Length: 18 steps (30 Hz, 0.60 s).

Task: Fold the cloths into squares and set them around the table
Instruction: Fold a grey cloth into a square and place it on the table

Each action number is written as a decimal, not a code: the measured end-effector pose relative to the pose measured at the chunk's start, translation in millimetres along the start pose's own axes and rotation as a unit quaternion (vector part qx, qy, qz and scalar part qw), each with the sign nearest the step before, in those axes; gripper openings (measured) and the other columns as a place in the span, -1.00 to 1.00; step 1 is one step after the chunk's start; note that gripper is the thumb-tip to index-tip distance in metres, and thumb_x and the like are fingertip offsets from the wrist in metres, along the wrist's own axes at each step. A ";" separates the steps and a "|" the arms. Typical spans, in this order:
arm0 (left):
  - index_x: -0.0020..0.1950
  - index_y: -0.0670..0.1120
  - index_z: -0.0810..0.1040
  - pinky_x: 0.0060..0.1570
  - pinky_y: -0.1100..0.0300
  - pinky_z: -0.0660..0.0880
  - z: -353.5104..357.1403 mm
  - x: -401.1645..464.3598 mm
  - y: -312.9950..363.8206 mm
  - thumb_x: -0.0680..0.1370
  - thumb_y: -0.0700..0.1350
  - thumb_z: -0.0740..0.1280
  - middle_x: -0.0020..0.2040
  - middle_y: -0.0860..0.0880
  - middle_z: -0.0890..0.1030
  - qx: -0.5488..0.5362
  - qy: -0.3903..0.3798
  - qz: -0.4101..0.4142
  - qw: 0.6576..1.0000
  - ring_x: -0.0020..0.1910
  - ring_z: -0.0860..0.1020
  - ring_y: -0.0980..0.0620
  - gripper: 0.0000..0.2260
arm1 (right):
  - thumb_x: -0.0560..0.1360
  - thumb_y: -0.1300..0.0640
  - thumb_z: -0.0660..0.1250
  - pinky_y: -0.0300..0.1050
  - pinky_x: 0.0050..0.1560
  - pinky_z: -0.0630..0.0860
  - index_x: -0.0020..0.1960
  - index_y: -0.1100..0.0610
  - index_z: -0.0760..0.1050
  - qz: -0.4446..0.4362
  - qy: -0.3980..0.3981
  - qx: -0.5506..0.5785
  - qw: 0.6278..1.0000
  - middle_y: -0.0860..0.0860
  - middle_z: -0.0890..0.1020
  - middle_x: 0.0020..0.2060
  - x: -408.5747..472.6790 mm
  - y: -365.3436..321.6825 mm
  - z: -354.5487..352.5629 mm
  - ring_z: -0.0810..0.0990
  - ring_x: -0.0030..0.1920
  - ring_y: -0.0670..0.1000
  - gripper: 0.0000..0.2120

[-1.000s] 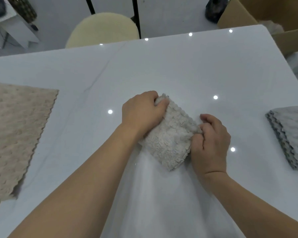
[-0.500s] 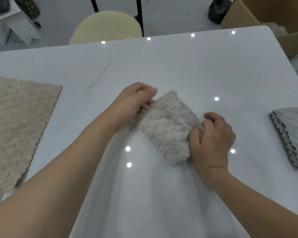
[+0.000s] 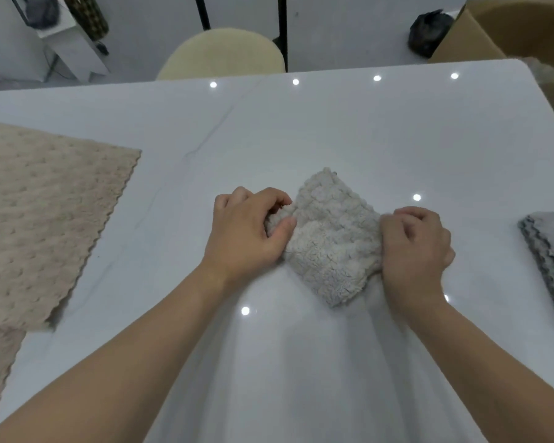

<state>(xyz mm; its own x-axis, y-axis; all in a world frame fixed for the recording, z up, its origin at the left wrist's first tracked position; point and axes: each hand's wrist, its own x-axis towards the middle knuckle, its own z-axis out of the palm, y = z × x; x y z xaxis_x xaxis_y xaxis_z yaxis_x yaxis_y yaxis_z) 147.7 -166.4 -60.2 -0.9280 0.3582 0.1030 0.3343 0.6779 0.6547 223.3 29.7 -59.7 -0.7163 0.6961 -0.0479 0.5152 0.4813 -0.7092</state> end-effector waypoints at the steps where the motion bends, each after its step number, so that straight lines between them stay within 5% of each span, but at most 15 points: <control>1: 0.08 0.09 0.57 0.21 0.10 0.27 0.5 1.2 -0.7 0.53 0.01 0.38 -0.21 0.29 0.38 0.006 -0.002 0.006 1.000 0.05 0.21 0.52 -0.86 | 0.51 -0.13 0.14 -0.02 0.09 0.22 -0.45 0.11 0.38 0.006 -0.023 -0.024 0.999 -0.06 0.50 -0.20 8.3 -6.9 -3.1 0.40 -0.03 0.04 -0.54; 4: 0.06 0.11 0.54 0.18 0.15 0.24 2.1 3.6 -4.1 0.53 0.02 0.35 -0.22 0.27 0.40 0.024 -0.006 0.023 0.999 0.06 0.29 0.38 -0.88 | 0.52 -0.34 0.08 0.02 -0.16 0.32 -0.52 0.14 0.23 -0.010 -0.138 -0.112 0.984 0.07 0.40 -0.47 32.8 -28.7 -11.6 0.41 -0.26 0.17 -0.34; 8: 0.03 0.11 0.52 0.16 0.16 0.23 1.8 5.7 -2.2 0.52 0.03 0.33 -0.20 0.26 0.44 0.035 -0.008 0.030 0.999 -0.05 0.35 0.20 -0.89 | 0.51 -0.42 -0.03 -0.05 -0.23 0.31 -0.37 0.12 0.31 -0.073 -0.235 -0.235 0.940 0.02 0.44 -0.39 52.6 -53.6 -0.5 0.45 -0.31 0.09 -0.36; 12: 0.00 0.10 0.51 0.17 0.17 0.24 0.4 7.7 -2.4 0.50 0.07 0.31 -0.23 0.22 0.46 0.034 -0.019 0.028 0.999 -0.11 0.44 0.15 -0.88 | 0.62 -0.19 -0.03 0.01 -0.15 0.38 -0.09 0.16 0.41 -0.176 -0.122 -0.299 0.930 0.08 0.52 -0.17 44.3 -39.7 29.6 0.52 -0.16 0.18 -0.54; 14: 0.00 0.08 0.51 0.16 0.20 0.22 0.4 8.7 -4.1 0.49 0.08 0.31 -0.24 0.21 0.45 0.035 -0.023 0.026 0.999 -0.13 0.45 0.16 -0.86 | 0.64 -0.12 -0.04 0.05 -0.15 0.38 -0.13 0.16 0.39 -0.226 -0.051 -0.268 0.935 0.07 0.52 -0.22 34.7 -24.4 37.0 0.50 -0.23 0.16 -0.58; 18: -0.03 0.06 0.51 0.12 0.29 0.19 -0.4 10.0 -3.9 0.47 0.05 0.31 -0.29 0.18 0.44 0.023 -0.027 0.012 0.999 -0.17 0.45 0.16 -0.87 | 0.64 -0.07 0.04 -0.01 -0.16 0.30 -0.22 0.11 0.34 -0.205 -0.031 -0.157 0.966 -0.01 0.45 -0.32 35.8 -16.0 36.7 0.42 -0.29 0.08 -0.64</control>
<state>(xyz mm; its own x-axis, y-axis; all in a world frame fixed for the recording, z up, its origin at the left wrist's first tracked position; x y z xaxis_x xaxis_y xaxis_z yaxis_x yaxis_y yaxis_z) 137.0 -165.8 -61.4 -0.9100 0.4074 0.0768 0.3641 0.6970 0.6178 172.2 27.4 -75.9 -0.9122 0.3841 0.1423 0.2929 0.8545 -0.4290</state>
